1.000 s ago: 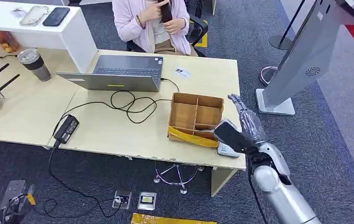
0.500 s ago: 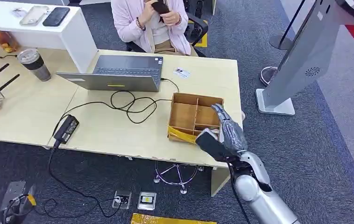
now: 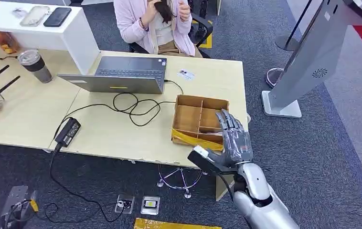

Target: Pass the card to the sensor for recognition and then transmit it.

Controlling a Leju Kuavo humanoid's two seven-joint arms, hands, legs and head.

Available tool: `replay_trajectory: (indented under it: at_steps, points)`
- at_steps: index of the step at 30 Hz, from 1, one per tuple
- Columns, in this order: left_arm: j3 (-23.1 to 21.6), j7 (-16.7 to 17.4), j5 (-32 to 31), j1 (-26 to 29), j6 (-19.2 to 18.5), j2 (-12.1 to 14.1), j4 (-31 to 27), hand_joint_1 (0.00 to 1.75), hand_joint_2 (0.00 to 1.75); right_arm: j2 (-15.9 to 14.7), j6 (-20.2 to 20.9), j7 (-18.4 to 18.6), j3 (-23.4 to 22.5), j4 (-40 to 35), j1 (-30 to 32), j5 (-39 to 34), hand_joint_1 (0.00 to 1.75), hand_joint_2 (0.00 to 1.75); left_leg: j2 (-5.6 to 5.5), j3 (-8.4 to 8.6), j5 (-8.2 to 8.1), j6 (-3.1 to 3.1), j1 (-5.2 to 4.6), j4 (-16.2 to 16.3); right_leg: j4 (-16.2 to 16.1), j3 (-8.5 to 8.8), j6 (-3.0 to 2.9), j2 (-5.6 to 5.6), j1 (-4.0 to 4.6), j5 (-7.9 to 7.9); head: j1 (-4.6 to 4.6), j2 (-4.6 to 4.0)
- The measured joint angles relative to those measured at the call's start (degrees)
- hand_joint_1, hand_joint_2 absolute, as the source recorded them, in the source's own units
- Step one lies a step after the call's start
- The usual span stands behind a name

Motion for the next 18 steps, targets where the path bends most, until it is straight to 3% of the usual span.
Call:
replay_trajectory:
  at_steps: [11, 18]
  points:
    - [-0.72, 0.02, -0.61, -0.22, -0.11, -0.09, -0.48, 0.0, 0.0, -0.11, 5.25, 1.66, -1.12, -1.16, 0.78, 1.95, 0.0, 1.75, 0.04, 0.03, 0.0, 0.0, 0.0, 0.0, 0.0, 0.0, 0.0, 0.01, 0.0, 0.0, 0.0, 0.0]
    - [-2.1, 0.57, -0.74, -1.34, -0.11, -0.2, -0.66, 0.0, 0.0, 1.46, 7.5, 1.94, -1.68, -1.0, -0.24, 2.06, 0.0, 1.75, 0.04, 0.02, 0.0, 0.0, 0.0, 0.0, 0.01, 0.0, 0.0, 0.01, 0.0, 0.0, 0.0, 0.0]
